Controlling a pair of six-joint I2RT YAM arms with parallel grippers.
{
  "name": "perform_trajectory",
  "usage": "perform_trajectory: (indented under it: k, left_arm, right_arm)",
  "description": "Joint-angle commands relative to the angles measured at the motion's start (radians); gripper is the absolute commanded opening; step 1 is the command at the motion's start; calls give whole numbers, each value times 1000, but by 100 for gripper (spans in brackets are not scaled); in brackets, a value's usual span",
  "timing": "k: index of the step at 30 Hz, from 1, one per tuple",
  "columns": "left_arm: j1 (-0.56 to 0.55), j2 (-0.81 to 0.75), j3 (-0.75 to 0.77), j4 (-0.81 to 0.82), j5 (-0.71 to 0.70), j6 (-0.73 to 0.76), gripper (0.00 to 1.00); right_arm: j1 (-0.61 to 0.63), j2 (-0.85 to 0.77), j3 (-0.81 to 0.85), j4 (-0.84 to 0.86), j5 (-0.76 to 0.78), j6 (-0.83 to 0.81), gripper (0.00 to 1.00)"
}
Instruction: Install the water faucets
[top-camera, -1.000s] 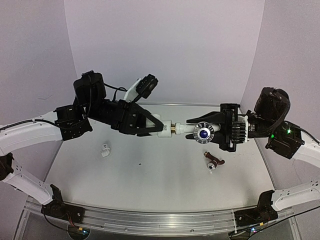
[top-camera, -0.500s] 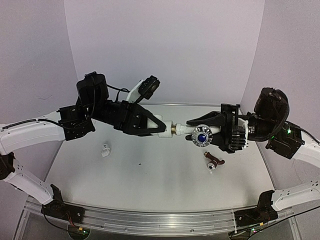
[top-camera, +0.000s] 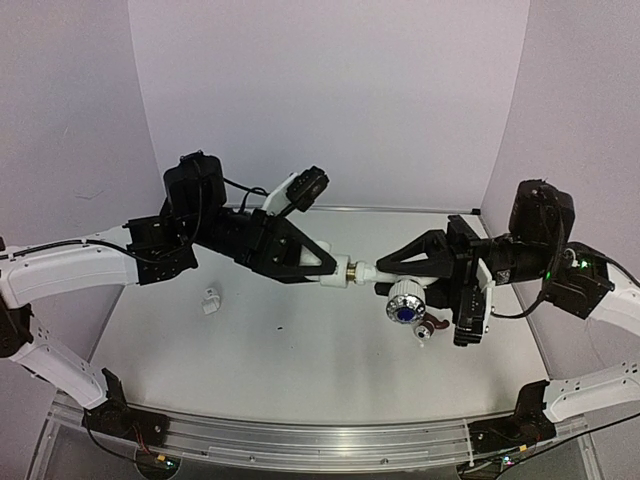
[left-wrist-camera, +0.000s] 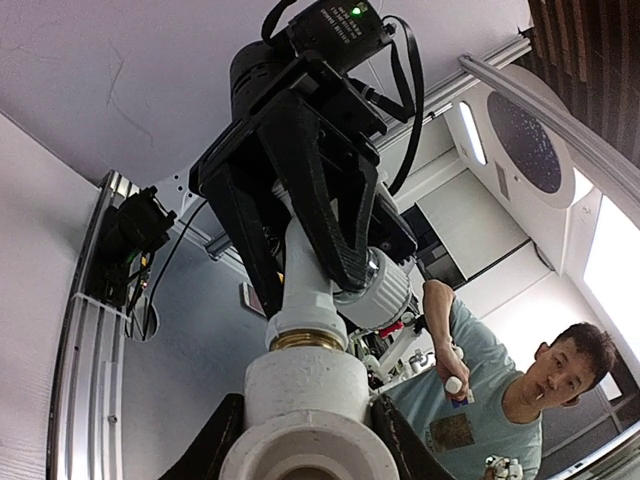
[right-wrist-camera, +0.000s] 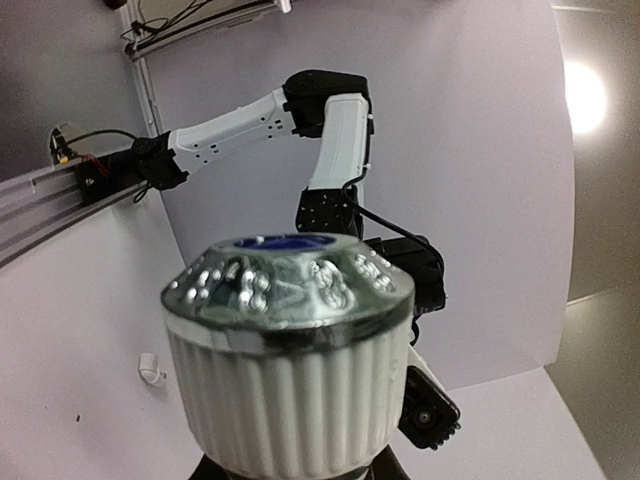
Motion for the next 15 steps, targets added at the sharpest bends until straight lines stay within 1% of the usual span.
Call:
perform_trajectory:
  k: [1,4,10,15]
  left_arm:
    - [3,9,12,62,48,-102,0]
    - [4,14,11,69,53,-114,0]
    - [6,5,0,70,39,-113,0]
    - [6,9,-8,101,32,-121,0]
  right_arm:
    - [-1,-14,17,-119,-22,-266,0]
    - [-2,-18,16,-138,-26,-301,0]
    - [-1,-23,9,-143,-11,-300,0]
    - [-1,-16,1,-126,16,-297,0]
